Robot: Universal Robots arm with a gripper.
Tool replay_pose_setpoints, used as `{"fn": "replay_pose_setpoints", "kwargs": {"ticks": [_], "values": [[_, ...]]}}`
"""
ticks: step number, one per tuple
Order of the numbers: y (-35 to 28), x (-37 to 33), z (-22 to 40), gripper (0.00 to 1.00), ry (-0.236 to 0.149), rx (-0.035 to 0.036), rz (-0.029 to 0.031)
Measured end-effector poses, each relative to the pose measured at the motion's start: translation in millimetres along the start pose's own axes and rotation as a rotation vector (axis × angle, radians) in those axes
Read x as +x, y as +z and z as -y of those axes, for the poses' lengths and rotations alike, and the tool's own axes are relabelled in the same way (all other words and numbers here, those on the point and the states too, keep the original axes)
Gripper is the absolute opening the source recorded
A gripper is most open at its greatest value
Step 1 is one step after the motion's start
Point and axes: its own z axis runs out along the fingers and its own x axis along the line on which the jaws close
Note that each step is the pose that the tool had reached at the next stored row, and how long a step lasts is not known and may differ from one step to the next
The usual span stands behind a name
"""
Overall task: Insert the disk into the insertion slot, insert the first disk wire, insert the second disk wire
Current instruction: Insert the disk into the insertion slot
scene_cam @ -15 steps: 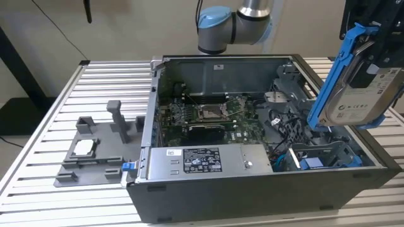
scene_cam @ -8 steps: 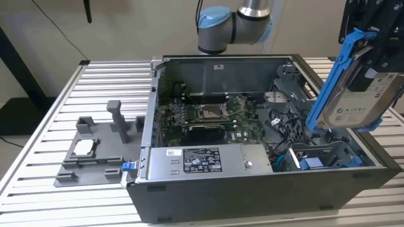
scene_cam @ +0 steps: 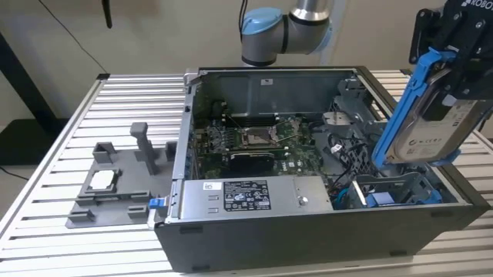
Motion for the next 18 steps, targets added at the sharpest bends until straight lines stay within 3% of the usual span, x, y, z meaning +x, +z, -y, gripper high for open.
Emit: {"fn": "replay_pose_setpoints", "kwargs": {"ticks": [5,18], "values": [[8.9,-0.5,0.8,0.33,-0.023,0.0013,-0.0013],[31.9,-1.6,2.5,0.33,-0.039,0.0022,-0.002]]}}
